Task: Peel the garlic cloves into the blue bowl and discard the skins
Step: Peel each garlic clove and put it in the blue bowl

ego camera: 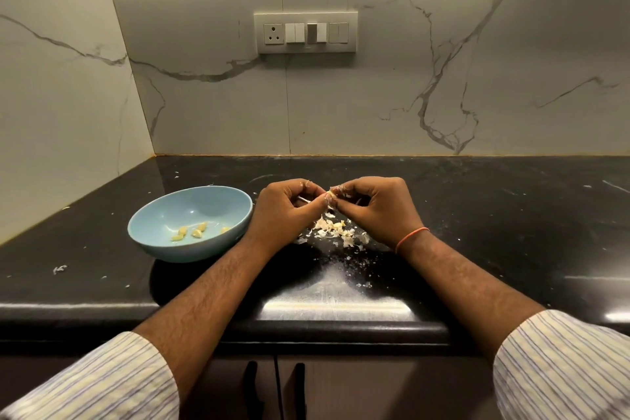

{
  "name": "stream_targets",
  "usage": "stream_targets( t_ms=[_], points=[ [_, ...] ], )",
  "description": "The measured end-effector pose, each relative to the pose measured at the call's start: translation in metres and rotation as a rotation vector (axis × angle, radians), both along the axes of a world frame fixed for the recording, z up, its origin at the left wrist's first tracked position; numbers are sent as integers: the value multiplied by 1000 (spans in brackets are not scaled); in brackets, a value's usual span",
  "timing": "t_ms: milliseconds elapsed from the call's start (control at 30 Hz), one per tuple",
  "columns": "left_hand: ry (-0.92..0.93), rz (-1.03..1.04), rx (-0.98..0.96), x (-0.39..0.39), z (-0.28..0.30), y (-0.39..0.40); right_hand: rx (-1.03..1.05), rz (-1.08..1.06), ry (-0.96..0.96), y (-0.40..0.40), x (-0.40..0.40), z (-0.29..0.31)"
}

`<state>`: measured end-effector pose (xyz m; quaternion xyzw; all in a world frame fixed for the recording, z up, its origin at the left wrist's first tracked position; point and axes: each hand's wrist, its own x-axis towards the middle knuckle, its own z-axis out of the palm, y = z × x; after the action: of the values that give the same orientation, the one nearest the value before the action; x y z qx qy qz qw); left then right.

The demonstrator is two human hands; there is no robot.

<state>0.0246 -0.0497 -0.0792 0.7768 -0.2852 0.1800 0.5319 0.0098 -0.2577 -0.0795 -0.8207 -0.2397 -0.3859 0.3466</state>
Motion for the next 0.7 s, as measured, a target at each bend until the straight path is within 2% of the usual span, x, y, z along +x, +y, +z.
stream_targets(
  t_ms=[267,433,533,600,700],
  points=[
    [97,-81,-43,2,0,-2,-21,-10,3,-2,4,-1],
    [126,30,-134,9,-3,-1,108,12,109,-3,4,-1],
    [121,35,-66,10,-5,0,168,35,166,-3,5,0],
    [85,53,3,9,-5,0,160,58,180,-4,5,1],
    [68,46,8,5,-3,0,129,77,190,-4,5,0]
  ],
)
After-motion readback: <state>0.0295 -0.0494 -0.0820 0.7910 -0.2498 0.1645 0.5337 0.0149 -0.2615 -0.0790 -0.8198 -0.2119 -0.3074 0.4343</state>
